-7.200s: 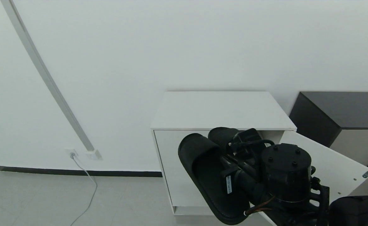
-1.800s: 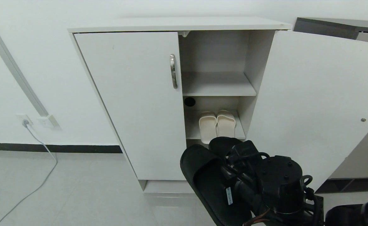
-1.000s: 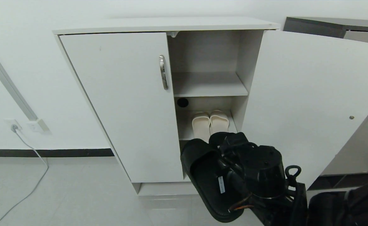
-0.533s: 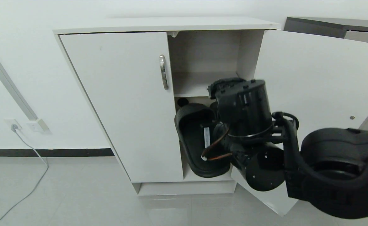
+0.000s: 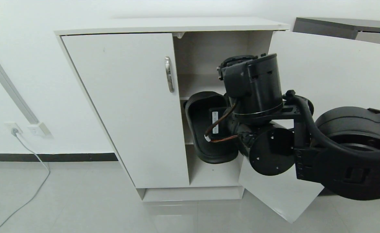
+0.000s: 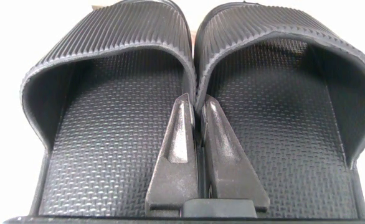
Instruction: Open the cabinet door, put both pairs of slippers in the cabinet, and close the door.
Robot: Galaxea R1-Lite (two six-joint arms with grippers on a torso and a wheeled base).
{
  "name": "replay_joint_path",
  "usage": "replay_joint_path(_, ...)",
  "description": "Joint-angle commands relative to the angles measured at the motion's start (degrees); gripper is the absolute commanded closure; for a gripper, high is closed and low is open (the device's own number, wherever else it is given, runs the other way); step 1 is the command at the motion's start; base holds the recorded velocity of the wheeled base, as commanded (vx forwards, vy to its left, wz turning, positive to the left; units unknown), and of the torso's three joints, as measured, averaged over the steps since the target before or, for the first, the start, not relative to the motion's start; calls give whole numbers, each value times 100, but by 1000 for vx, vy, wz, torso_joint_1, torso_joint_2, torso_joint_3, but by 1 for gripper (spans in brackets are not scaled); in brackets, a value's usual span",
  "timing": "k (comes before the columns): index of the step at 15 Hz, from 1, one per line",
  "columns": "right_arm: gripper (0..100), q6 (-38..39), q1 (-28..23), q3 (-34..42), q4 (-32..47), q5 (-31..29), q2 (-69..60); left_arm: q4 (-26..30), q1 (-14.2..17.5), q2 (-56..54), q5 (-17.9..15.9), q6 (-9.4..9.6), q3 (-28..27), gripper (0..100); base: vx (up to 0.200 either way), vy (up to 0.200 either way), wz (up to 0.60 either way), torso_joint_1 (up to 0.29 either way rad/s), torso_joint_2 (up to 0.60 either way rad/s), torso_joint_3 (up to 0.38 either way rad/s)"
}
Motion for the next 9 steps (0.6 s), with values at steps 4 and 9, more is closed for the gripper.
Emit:
replay_joint_path(4, 100, 55, -69, 46, -30, 5, 112, 8, 1, 7, 0, -1, 1, 100, 50, 0, 0, 1, 1, 1)
replay_joint_path(9, 100, 28, -131, 20, -30, 5, 103, 8, 1, 7, 0, -1, 1, 100, 200, 0, 0, 0, 2, 2)
